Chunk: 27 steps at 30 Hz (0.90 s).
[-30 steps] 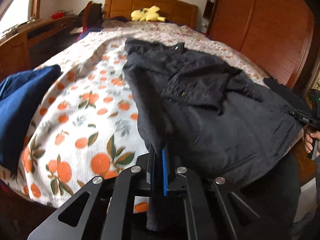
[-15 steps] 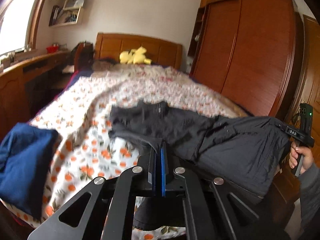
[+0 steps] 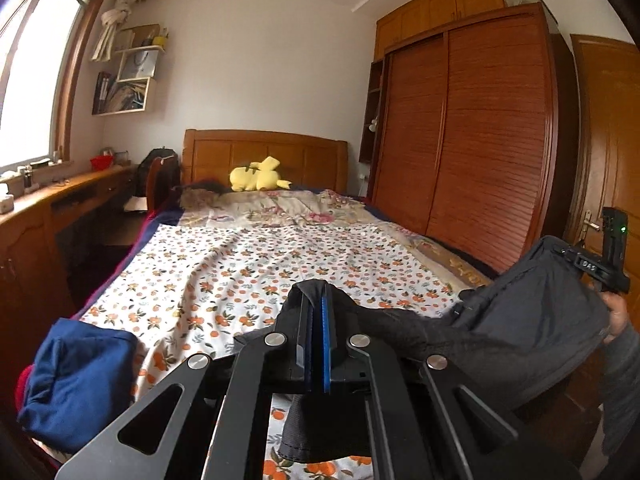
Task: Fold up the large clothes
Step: 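Lift the hem with both tools, fold it toward the collar, and open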
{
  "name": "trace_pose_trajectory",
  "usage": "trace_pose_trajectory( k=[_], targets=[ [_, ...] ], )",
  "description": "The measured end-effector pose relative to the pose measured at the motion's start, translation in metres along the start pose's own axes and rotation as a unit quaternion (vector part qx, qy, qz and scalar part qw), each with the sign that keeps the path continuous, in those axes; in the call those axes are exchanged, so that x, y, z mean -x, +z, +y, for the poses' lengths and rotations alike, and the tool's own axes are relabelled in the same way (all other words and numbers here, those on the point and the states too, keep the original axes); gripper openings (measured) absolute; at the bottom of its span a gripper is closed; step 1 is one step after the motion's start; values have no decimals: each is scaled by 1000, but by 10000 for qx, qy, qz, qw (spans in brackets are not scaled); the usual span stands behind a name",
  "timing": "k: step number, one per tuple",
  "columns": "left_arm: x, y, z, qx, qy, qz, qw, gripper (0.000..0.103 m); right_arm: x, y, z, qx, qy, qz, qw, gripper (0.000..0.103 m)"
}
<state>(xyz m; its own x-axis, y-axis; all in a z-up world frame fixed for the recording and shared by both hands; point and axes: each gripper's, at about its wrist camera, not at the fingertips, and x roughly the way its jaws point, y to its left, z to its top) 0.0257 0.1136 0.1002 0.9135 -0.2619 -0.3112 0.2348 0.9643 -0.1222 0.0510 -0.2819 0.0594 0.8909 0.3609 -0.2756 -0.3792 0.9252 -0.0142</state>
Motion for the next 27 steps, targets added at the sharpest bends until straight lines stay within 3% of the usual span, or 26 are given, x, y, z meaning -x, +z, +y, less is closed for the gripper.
trace_pose_trajectory(
  k=[11, 27],
  targets=[
    [-105, -27, 51, 363, 172, 700, 9967, 3, -103, -48, -22, 14, -105, 827, 9965, 4],
    [-222, 3, 95, 320, 539, 1002, 9930, 4, -248, -37, -75, -156, -604, 1157, 9913, 4]
  ],
)
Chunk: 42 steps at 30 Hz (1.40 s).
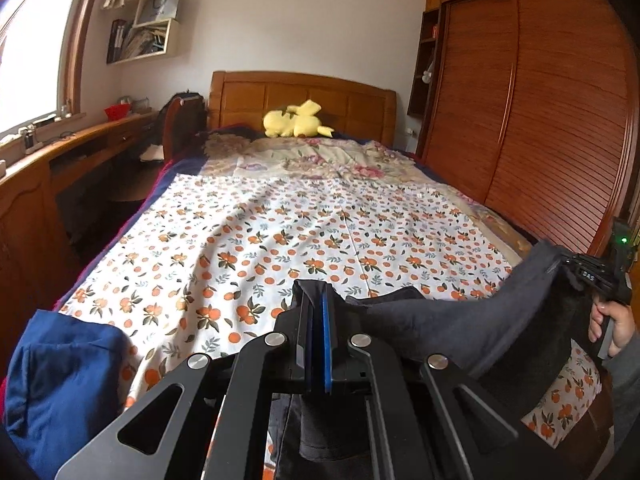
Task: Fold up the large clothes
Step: 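Lift the hem with both tools, fold it toward the collar, and open, then move the right tool to the folded edge and close on it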
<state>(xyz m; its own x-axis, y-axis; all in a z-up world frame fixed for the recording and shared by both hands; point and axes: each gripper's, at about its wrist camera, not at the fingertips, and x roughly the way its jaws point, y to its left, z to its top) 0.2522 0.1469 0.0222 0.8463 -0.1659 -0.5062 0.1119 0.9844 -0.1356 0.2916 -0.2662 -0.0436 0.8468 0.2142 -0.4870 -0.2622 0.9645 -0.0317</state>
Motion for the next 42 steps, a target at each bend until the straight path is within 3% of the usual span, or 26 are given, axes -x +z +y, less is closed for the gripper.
trace_pose_trajectory(
  k=[13, 16, 17, 18, 19, 21, 22, 29, 37, 42],
  targets=[
    [-53, -24, 5, -58, 216, 491, 9985, 5, -68, -31, -5, 9, 131, 462, 9988, 5],
    [-58, -32, 1, -167, 396, 594, 9973, 11, -75, -35, -9, -37, 176, 525, 9985, 6],
    [-59, -37, 1, -191, 455, 636, 9968, 26, -78, -38, -10, -57, 182, 544, 9983, 7],
    [-58, -40, 1, -201, 511, 617, 9966, 38, -79, -38, -10, -49, 181, 553, 9983, 12],
    [-56, -44, 1, -217, 613, 546, 9964, 59, -81, -40, -9, -34, 165, 589, 9981, 16],
    [-52, -53, 1, -228, 676, 493, 9962, 65, -81, -39, -9, -26, 23, 549, 9985, 54],
    [-51, -57, 1, -208, 671, 491, 9963, 67, -79, -38, -9, -22, -28, 511, 9987, 61],
    [-50, -83, -4, -264, 436, 377, 9980, 79, -58, -30, 4, 20, -84, 315, 9995, 62],
    [-59, -112, -10, -82, -61, 347, 9993, 81, -54, -39, 73, 492, 369, 455, 9971, 62],
    [-53, -124, -18, -140, -210, 252, 9994, 89, -65, -50, 119, 764, 703, 672, 9923, 62]
  ],
)
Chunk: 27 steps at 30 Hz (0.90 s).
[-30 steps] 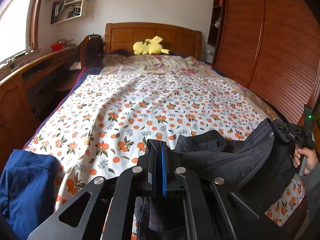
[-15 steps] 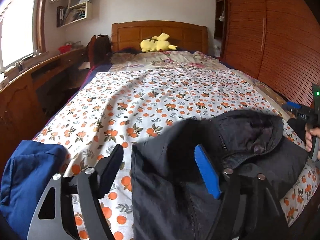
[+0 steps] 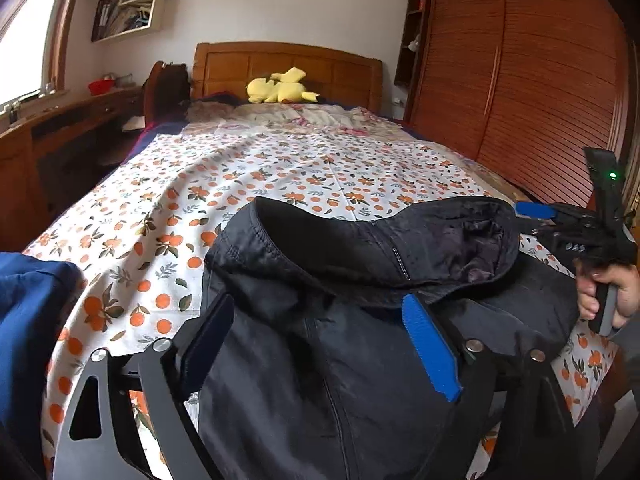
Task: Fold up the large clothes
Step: 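Move the right tool to the folded edge and close on it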
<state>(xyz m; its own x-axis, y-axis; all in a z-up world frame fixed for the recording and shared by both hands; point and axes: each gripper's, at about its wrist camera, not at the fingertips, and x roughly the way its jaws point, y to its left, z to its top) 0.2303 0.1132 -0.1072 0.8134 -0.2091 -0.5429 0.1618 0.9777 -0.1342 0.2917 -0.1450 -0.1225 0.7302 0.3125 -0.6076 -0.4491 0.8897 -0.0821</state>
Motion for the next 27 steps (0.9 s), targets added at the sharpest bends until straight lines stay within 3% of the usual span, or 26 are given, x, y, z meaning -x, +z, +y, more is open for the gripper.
trace_pose_trajectory(
  k=[5, 20, 27],
  targets=[
    [9, -8, -2, -63, 48, -199, 9998, 93, -17, -2, 30, 156, 245, 162, 9994, 62],
    [10, -22, 23, 59, -14, -129, 9999, 94, -63, -16, 83, 691, 489, 895, 9924, 62],
    [11, -23, 23, -46, 26, -150, 9999, 94, -61, -8, 99, 832, 594, 878, 9909, 62]
  ],
)
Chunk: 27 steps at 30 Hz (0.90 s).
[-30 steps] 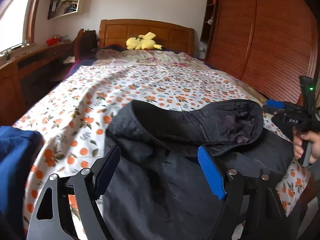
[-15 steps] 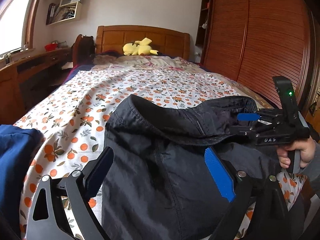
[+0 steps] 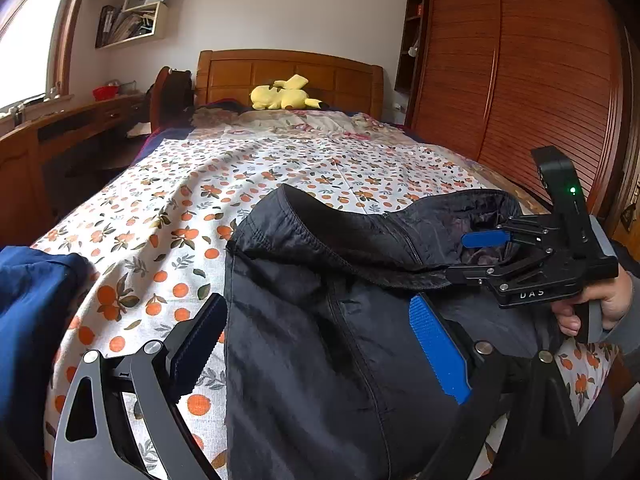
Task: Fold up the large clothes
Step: 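Move the right tool to the folded edge and close on it, then pull the folded edge with the right tool to straighten it, then release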
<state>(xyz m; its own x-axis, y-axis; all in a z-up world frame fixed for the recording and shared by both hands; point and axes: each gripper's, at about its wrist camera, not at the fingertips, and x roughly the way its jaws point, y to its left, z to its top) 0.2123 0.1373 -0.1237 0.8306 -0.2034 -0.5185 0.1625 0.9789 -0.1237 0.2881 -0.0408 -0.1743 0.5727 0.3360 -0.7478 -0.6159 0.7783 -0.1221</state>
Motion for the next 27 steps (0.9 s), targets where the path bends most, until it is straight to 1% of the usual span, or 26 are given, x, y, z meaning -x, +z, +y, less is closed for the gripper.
trace_pose_trajectory(
  k=[4, 8, 10, 11, 12, 13, 14, 15, 21, 27],
  targets=[
    [1, -1, 2, 25, -27, 2, 10000, 94, -3, 2, 15, 184, 91, 105, 9997, 62],
    [2, -1, 4, 37, -22, -13, 10000, 94, -20, 0, 21, 423, -144, 406, 9982, 62],
    [3, -1, 4, 37, -16, -17, 10000, 94, -27, 2, 14, 365, -181, 489, 9980, 49],
    [2, -1, 4, 46, -25, -13, 10000, 94, -31, 4, 9, 326, -215, 547, 9977, 30],
    [2, -1, 5, 59, -38, -5, 10000, 94, -35, 7, 5, 295, -210, 592, 9976, 20],
    [2, -1, 5, 76, -58, 11, 10000, 94, -39, 11, -2, 250, -162, 615, 9977, 15],
    [1, -1, 5, 77, -62, 17, 10000, 94, -43, 16, -7, 231, -157, 605, 9978, 5],
    [1, -1, 5, 66, -62, 17, 10000, 94, -46, 20, -11, 231, -237, 609, 9976, 3],
    [-2, -1, 3, 58, -119, 26, 9999, 94, -74, 60, -43, 178, -696, 549, 9959, 2],
    [-6, -2, 1, 42, -158, 71, 9998, 94, -104, 86, -47, 328, -873, 567, 9940, 1]
  ],
)
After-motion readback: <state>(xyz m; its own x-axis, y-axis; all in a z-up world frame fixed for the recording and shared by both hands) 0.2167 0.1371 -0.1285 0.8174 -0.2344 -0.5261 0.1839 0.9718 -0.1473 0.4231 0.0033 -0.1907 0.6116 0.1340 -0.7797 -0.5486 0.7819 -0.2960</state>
